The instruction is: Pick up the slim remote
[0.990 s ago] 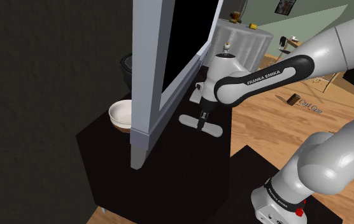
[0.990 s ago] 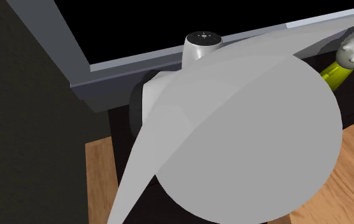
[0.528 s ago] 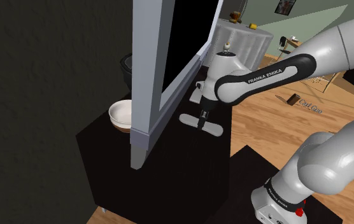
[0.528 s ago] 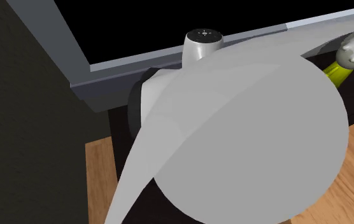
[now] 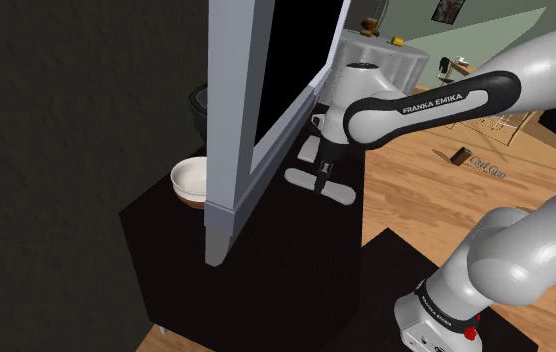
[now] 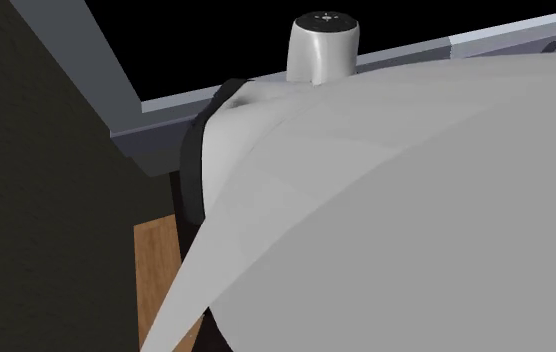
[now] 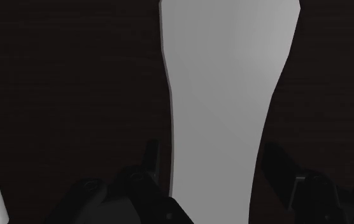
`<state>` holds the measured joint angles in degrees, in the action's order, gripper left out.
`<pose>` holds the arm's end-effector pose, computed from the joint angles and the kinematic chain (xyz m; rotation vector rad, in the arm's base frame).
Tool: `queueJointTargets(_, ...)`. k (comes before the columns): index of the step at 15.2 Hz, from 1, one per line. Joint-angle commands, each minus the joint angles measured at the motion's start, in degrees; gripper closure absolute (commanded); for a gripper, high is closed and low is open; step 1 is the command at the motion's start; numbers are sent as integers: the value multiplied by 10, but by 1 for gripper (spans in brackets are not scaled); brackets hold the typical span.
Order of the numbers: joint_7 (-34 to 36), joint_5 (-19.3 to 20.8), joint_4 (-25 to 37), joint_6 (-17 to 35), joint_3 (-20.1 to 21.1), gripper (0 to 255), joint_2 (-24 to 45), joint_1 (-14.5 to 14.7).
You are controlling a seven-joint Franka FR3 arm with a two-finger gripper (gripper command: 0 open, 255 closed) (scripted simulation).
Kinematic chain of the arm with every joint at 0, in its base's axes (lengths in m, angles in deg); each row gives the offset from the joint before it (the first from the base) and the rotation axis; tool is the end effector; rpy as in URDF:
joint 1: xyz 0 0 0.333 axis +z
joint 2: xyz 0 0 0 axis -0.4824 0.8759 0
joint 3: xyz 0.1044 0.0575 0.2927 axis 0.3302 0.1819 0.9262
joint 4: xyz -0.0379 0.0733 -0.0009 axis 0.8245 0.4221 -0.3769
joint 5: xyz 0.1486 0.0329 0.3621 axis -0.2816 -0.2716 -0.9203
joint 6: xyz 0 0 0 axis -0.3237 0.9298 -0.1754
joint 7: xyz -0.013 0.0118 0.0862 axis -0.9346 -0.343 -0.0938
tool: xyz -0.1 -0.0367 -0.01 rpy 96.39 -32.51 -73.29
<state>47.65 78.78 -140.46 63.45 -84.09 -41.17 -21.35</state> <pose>0.4096 0.0851 0.3841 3.0042 0.8412 -0.0071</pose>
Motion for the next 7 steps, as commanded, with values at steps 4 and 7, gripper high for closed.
queueJointTargets(4,-2,-1,23,-43,-1,255,-20,0)
queueJointTargets(7,-2,-1,29,-53,-2,255,-24,0)
